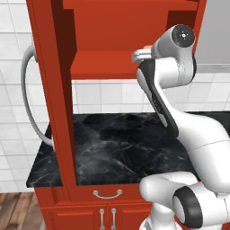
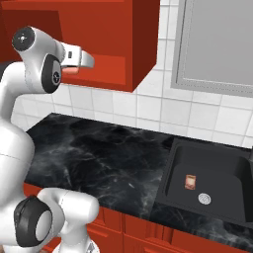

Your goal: Pick up the bar soap and bar soap from the sink, and place them back in the cabinet, and close the cabinet door.

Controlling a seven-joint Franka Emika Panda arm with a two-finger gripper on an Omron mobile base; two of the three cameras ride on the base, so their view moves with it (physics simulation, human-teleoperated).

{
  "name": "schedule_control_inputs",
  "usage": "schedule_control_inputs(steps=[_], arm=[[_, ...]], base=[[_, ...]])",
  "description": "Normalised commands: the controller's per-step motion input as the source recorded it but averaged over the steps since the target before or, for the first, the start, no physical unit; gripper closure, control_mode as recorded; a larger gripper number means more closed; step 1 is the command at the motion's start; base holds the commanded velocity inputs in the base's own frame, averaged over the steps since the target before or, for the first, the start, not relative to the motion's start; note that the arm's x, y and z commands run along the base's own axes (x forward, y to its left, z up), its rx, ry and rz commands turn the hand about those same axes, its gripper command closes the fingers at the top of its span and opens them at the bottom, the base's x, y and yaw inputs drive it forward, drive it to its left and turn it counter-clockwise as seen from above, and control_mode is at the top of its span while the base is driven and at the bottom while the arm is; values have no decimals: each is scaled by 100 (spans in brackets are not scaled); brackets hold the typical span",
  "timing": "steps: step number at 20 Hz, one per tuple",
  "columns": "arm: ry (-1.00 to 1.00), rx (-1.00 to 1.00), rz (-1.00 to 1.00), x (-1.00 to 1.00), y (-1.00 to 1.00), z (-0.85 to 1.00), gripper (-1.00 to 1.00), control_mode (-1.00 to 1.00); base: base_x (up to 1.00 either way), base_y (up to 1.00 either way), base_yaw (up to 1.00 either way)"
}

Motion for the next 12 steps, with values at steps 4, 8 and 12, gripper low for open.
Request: schedule_control_inputs(steps=[4, 8, 12], arm=[[-3, -4, 0, 22, 0, -11, 100, -100], [-2, -1, 0, 23, 0, -9, 100, -100], [-1, 0, 0, 21, 0, -11, 100, -100]], base=[[0, 0, 0], [0, 0, 0], [0, 0, 0]])
